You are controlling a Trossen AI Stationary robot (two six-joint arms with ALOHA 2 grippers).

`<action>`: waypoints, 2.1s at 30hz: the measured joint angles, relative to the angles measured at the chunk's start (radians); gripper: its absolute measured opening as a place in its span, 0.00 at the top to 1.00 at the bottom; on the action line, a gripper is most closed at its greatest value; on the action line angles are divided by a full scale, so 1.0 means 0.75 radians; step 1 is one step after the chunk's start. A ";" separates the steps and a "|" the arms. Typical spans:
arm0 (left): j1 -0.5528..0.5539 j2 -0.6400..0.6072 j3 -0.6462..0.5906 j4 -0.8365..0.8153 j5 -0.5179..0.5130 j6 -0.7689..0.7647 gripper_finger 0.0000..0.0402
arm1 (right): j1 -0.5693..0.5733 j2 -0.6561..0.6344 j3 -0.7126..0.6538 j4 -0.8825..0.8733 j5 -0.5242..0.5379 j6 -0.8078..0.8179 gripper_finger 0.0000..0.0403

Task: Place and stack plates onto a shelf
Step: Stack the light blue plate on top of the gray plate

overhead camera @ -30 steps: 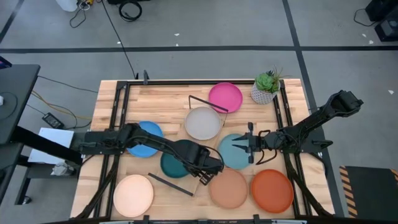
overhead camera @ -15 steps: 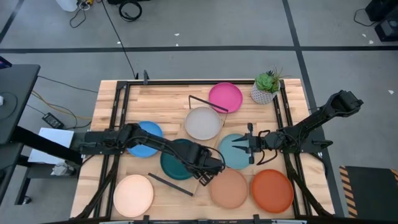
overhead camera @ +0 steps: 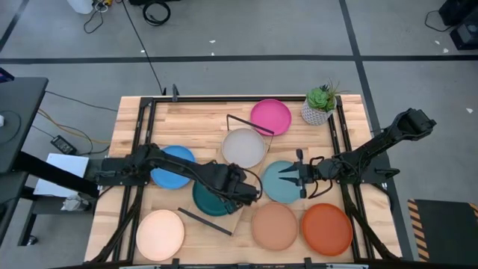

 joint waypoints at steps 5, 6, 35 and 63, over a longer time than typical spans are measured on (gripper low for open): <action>0.065 -0.101 -0.181 0.003 -0.017 0.088 0.65 | 0.018 0.024 0.000 -0.014 -0.001 0.036 0.73; 0.083 -0.129 -0.245 0.022 -0.015 0.096 0.65 | 0.025 0.034 0.000 -0.016 -0.001 0.046 0.73; 0.597 -1.144 -1.644 1.331 -0.052 0.993 0.65 | 0.101 0.066 0.330 -0.790 0.273 0.406 0.74; 0.484 -1.153 -1.665 1.444 -0.072 1.144 0.65 | 0.181 0.795 1.029 -1.964 -0.381 0.353 0.49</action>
